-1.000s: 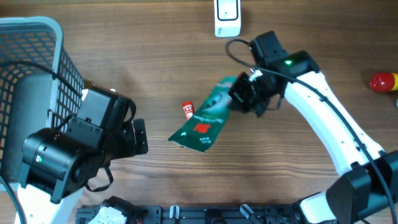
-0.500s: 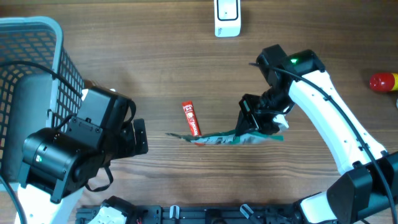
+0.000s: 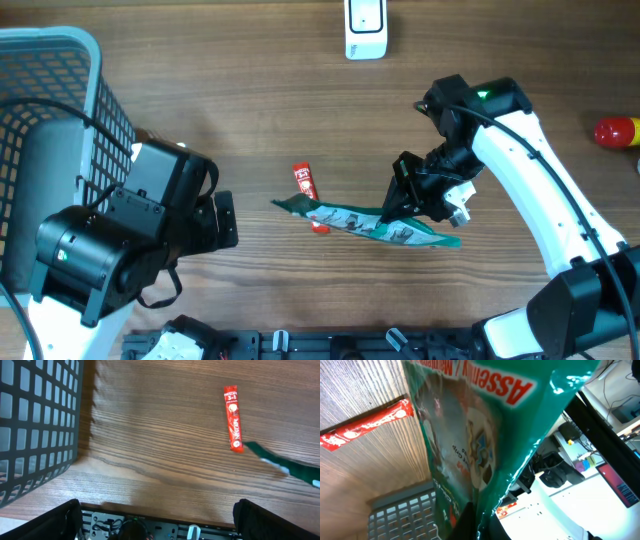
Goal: Scan the item barcode
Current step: 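Lift the glove pack and turn it over with the right gripper, then carry the glove pack up to the white scanner, then carry the glove pack right and drop it at the table edge, then move the right gripper to the red Nescafe stick and grasp it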
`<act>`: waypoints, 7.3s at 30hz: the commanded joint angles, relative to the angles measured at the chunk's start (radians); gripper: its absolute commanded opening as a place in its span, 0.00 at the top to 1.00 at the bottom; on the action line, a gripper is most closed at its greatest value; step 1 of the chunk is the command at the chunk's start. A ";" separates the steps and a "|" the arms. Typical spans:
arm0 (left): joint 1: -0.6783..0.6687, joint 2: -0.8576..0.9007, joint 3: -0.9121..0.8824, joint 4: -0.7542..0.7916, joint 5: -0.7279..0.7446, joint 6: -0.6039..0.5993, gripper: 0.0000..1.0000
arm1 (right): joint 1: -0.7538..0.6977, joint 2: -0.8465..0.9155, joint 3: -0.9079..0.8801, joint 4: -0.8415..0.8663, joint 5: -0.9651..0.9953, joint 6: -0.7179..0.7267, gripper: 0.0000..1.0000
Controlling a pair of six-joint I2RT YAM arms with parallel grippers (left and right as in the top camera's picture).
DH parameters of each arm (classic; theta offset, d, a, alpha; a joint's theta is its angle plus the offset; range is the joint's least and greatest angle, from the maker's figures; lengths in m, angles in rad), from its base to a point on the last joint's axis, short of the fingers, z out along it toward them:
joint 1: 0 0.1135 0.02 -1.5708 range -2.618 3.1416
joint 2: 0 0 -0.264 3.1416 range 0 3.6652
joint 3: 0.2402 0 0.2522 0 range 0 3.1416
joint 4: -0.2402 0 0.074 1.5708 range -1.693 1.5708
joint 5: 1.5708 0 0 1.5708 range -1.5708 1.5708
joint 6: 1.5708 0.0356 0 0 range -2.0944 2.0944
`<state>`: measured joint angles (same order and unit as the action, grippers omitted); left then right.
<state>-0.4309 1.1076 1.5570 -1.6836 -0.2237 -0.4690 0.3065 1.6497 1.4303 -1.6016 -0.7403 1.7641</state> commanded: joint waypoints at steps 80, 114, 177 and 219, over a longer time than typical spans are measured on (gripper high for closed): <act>0.003 -0.002 0.008 0.000 -0.013 -0.010 0.00 | -0.124 0.007 0.106 0.753 0.151 -0.871 0.95; 0.003 -0.002 0.008 0.000 -0.013 -0.010 0.00 | -0.293 0.235 0.128 1.194 0.375 -0.940 0.95; 0.003 -0.002 0.008 0.000 -0.013 -0.010 0.00 | 0.464 0.259 -0.049 0.954 0.816 -1.397 0.14; 0.003 -0.002 0.008 0.000 -0.013 -0.010 0.00 | 0.510 0.492 0.079 0.737 0.538 -1.236 0.95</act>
<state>-0.4305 1.1076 1.5570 -1.6833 -0.2241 -0.4690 0.8787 2.1044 1.4586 -0.8085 0.0799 0.5747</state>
